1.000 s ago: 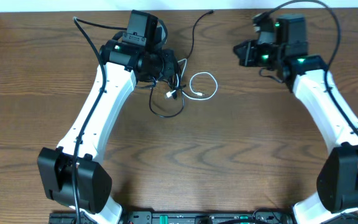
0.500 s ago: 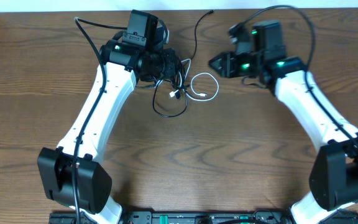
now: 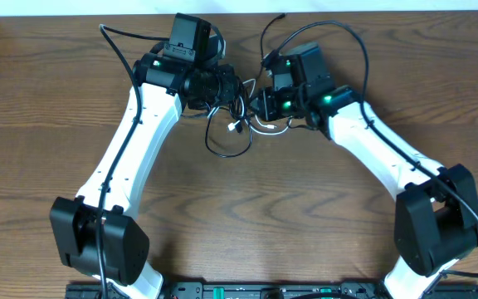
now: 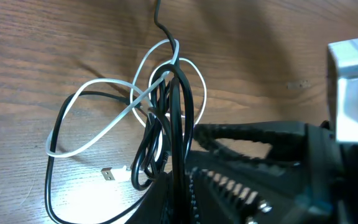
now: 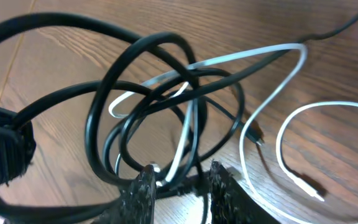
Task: Untangle cables
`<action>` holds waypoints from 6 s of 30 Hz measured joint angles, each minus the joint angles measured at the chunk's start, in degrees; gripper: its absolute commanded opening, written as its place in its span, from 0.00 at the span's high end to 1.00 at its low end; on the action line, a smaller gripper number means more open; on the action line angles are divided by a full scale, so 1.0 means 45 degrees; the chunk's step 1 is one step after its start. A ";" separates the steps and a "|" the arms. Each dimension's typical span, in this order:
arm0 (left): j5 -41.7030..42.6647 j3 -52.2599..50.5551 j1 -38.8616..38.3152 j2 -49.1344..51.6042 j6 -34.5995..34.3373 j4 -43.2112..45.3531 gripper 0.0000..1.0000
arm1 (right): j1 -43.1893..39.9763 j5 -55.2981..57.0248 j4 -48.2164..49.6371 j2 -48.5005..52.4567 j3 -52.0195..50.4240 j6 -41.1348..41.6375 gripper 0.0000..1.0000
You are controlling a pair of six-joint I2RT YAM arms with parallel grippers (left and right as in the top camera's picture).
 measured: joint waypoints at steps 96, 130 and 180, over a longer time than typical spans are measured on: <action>-0.1608 -0.2001 -0.0015 0.4260 -0.0675 0.0656 0.92 | -0.0787 -0.1137 -0.0636 0.2181 0.0019 -0.0573 0.74; -0.1574 -0.2001 -0.0015 0.4260 -0.1248 0.0889 0.92 | -0.0476 -0.2225 -0.1404 0.2181 0.0024 -0.1190 0.99; 0.3036 -0.2006 0.0262 0.4260 -0.1685 0.2676 0.92 | -0.1817 -0.4347 -0.1836 0.2458 0.0291 -0.2822 0.57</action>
